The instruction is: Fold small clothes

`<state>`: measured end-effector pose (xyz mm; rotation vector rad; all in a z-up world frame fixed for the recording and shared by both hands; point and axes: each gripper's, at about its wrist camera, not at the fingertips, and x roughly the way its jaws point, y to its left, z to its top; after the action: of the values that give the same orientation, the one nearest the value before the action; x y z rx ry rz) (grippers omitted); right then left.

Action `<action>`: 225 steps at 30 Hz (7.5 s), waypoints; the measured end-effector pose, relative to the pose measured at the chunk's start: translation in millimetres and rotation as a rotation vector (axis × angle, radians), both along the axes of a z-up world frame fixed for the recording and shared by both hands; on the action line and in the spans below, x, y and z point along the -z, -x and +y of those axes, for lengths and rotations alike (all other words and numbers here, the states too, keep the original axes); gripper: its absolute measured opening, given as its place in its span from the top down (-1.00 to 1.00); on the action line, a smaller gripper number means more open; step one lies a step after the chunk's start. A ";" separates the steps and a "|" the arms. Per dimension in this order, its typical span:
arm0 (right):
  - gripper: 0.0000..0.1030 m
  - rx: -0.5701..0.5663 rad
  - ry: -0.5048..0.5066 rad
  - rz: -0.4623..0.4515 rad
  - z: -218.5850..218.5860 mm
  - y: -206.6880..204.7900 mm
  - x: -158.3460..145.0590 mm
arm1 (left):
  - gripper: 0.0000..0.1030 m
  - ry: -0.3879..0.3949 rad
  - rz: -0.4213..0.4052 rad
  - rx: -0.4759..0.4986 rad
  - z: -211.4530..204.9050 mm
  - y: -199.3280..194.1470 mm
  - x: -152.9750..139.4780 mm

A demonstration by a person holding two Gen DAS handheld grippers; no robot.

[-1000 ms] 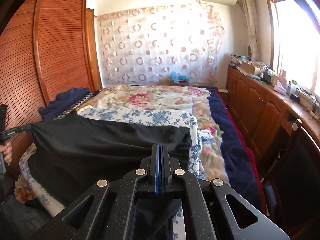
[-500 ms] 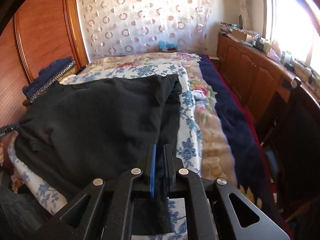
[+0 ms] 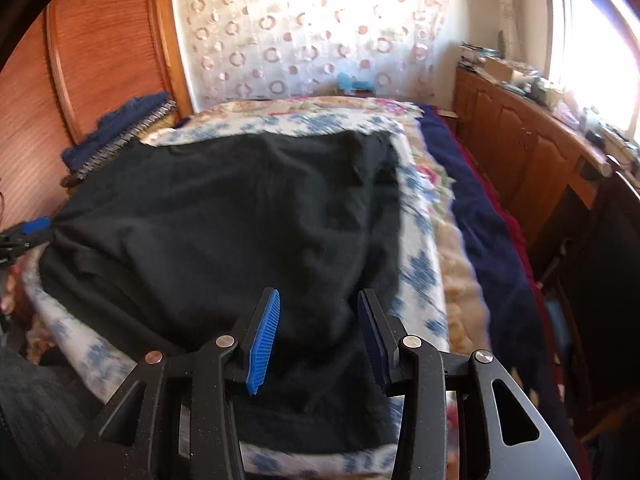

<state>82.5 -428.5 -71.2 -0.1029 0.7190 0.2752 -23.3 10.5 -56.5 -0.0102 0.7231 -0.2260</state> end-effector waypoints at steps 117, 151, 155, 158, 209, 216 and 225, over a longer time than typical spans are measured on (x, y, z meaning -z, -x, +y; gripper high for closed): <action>-0.27 -0.298 0.035 -0.108 202.6 13.5 65.9 | -0.13 0.057 0.101 -0.224 65.4 -6.2 36.9; -0.27 -0.200 -0.023 -0.178 168.4 24.1 67.2 | 0.84 0.154 -0.107 -0.003 -1.6 -25.7 -58.6; -0.27 -0.183 -0.024 -0.172 154.9 31.5 54.5 | 0.84 0.147 -0.151 0.082 -35.1 -40.9 -82.5; -0.27 -0.142 -0.004 -0.161 140.1 37.2 44.7 | 0.84 0.156 -0.168 0.154 -65.4 -56.7 -100.9; -0.27 -0.043 0.094 -0.127 79.2 2.6 1.1 | -0.50 0.085 -0.052 0.088 -76.7 -63.6 9.0; -0.27 -0.071 0.153 -0.097 79.1 -14.9 6.5 | -0.50 0.077 -0.065 0.087 -74.1 -61.6 9.9; 0.70 -0.155 0.132 -0.085 77.9 -10.1 4.6 | -0.50 0.021 -0.060 0.092 -81.5 -61.9 12.4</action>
<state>92.7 -350.7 -75.8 -0.2954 0.6450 0.3689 38.6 -71.0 -68.8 0.0096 0.6619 -0.3206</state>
